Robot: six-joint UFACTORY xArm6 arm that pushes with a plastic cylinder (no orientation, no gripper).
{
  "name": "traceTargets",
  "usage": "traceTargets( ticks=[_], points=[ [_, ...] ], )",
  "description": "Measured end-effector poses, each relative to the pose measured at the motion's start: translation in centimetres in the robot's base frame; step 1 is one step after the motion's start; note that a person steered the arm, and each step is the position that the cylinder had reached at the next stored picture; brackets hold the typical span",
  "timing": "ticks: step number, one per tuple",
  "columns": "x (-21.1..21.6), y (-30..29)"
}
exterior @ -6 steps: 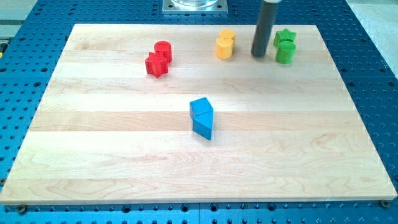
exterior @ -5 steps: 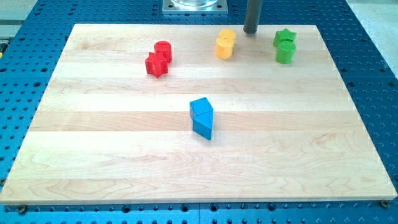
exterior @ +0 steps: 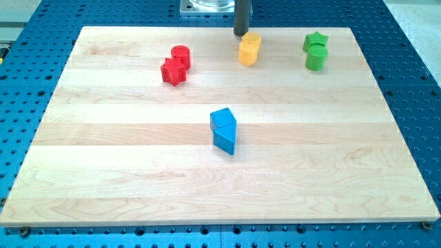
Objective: Separate yellow hexagon from the yellow heart
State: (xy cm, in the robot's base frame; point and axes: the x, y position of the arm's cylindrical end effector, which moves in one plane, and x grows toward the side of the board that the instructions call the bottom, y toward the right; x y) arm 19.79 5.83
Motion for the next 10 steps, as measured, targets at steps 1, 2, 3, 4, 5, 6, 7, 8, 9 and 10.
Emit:
traceTargets(
  ticks=[1,2,3,4,5,6,7,8,9,10],
  points=[
    [0.0,1.5],
    [0.0,1.5],
    [0.0,1.5],
    [3.1,0.0],
    [7.2,-1.3],
    [8.8,-1.4],
    [8.8,-1.4],
    [8.7,1.5],
    [9.5,4.3],
    [9.4,4.3]
  ],
)
